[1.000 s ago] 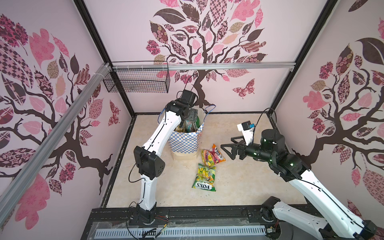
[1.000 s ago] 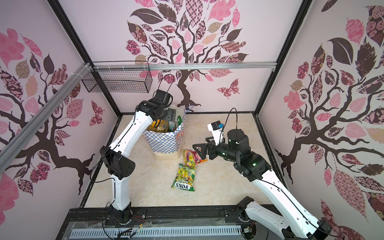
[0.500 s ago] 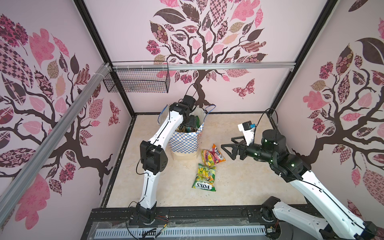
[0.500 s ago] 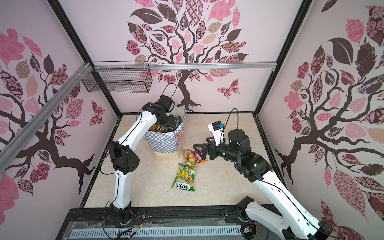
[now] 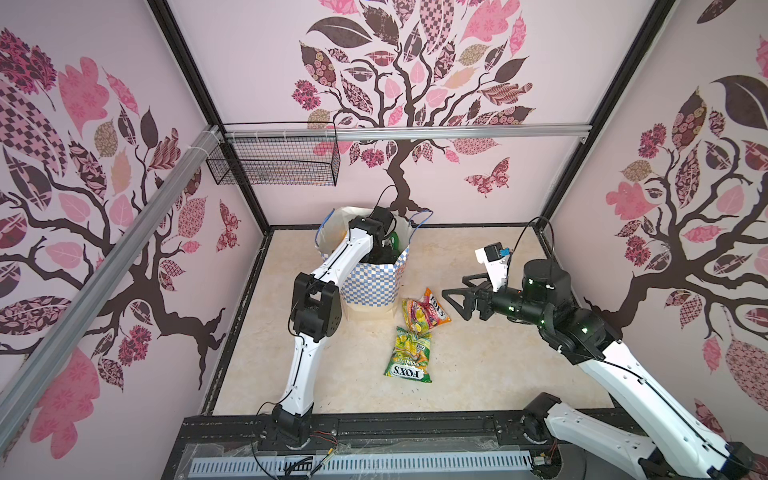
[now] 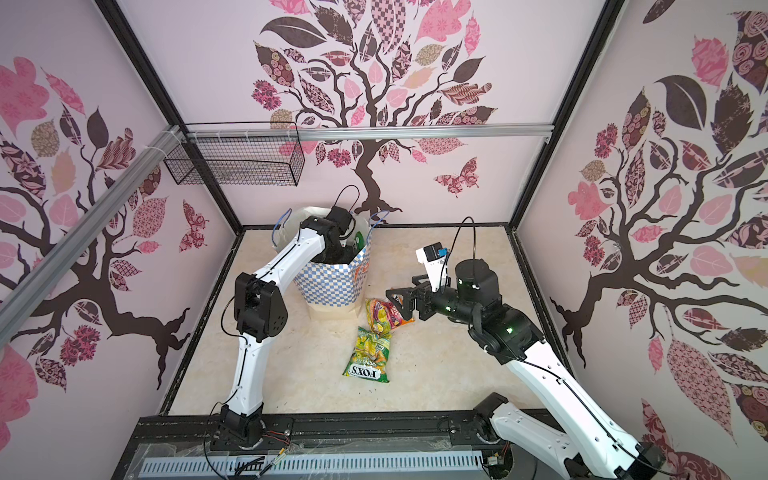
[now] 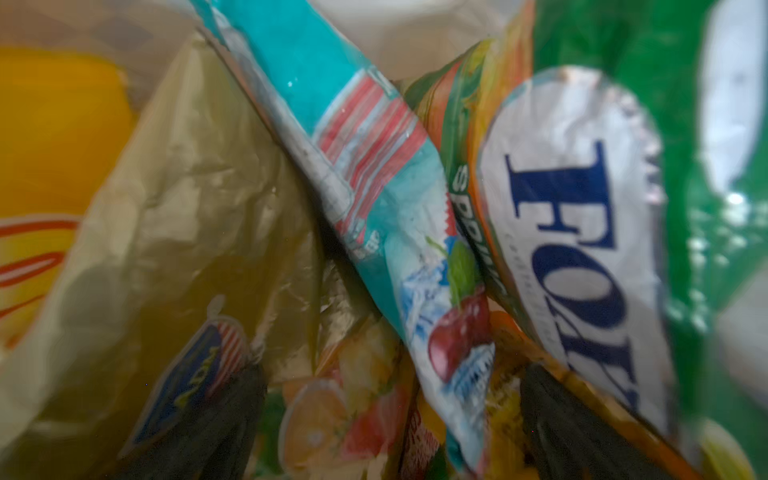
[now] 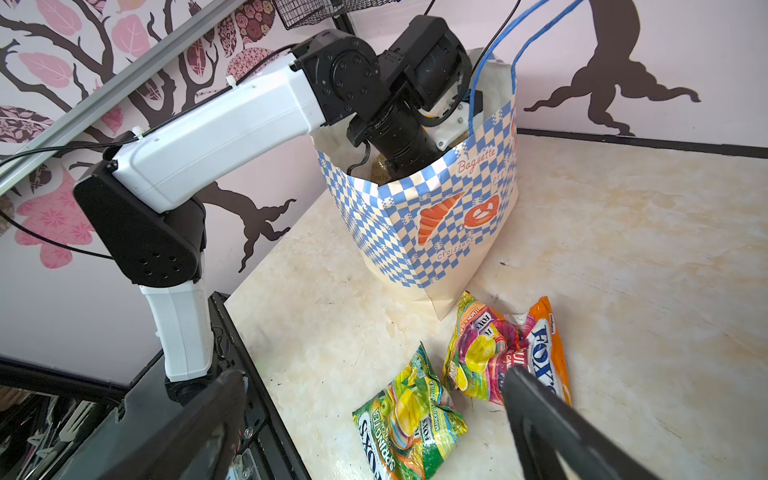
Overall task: Take the snacks out of the paper bag
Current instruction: 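Lower the left gripper into the bag and pinch the teal Fox's Mint Blossom packet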
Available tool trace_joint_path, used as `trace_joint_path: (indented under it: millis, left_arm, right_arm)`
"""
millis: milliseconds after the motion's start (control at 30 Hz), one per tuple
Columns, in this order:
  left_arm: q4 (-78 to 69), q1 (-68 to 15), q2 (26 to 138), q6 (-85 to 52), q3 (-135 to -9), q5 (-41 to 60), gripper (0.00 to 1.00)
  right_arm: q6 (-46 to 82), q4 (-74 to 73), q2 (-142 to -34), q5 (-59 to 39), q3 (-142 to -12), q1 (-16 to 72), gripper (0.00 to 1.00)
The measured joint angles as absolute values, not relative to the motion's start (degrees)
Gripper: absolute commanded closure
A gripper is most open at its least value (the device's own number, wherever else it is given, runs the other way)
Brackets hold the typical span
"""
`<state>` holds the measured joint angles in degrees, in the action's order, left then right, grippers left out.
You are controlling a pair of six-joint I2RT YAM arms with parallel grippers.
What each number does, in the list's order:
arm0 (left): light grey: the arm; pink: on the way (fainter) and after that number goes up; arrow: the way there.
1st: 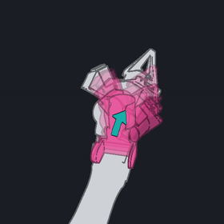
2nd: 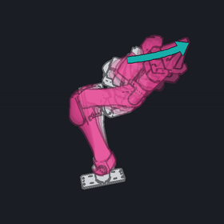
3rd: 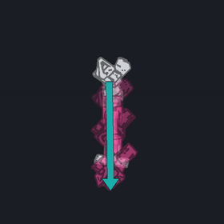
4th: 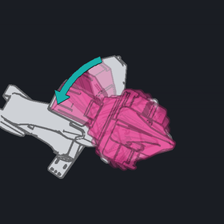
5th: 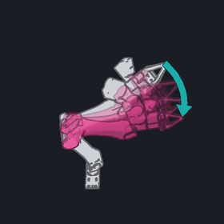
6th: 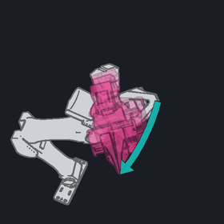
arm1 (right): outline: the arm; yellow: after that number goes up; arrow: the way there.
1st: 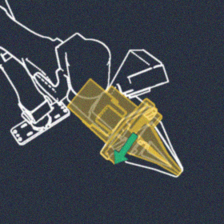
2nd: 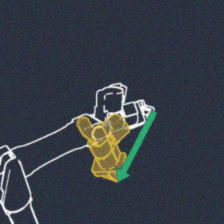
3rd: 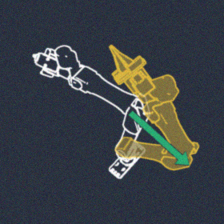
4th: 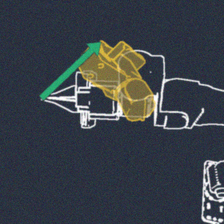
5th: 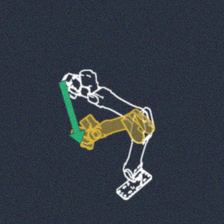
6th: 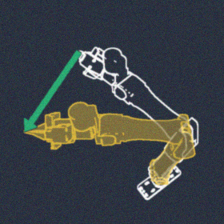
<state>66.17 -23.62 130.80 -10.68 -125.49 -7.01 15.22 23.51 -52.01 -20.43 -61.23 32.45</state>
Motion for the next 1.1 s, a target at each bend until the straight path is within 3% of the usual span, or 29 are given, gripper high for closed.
trace_joint_path:
  millis: [67,267,467,1100]
  left_arm:
    - [65.56,-23.59,130.8,-10.96,-125.05,-7.01,0.15]
    - [64.97,-23.35,130.98,-11.14,-123.61,-7.18,0.7]
    - [64.27,-23.33,130.87,-10.94,-122.98,-6.28,1.0]
    - [66.59,-23.33,123.7,-10.63,-123.04,-6.39,1.0]
  right_arm:
    - [15.22,23.75,-52.01,-20.4,-61.23,32.45,0.01]
    - [15.27,23.88,-52.01,-20.38,-61.21,32.45,0.01]
    - [15.53,23.86,-52.01,-20.18,-61.17,32.45,0.0]
    - [16.53,23.81,-51.48,-18.96,-60.31,32.45,0.0]
